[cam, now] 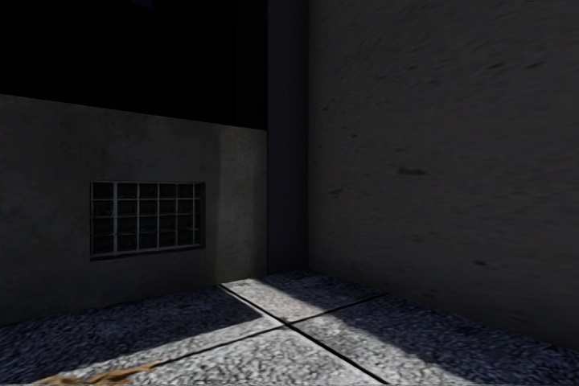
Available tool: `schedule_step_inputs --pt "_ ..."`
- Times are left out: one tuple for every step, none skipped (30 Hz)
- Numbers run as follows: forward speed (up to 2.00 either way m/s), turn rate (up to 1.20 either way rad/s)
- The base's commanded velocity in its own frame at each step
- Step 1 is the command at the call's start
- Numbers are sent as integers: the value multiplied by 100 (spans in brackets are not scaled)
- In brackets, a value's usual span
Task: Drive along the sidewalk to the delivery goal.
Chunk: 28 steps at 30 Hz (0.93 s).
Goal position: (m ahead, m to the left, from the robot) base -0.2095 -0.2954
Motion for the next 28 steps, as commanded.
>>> schedule_step_inputs --pt "0 0" --pt "0 0" --pt "0 0" --pt "0 0" --pt "0 0" --pt "0 0" --pt "0 0" --pt "0 0" --pt "0 0" --pt "0 0" --pt "0 0" --pt "0 0" --pt "0 0" --pt "0 0" --pt "0 0" --pt "0 0" --pt "0 0" --pt "0 0" --pt "0 0" --pt "0 0" --pt "0 0" --pt "0 0" --pt "0 0" --pt "0 0" --pt "0 0" --pt "0 0" --pt "0 0" --pt "0 0"
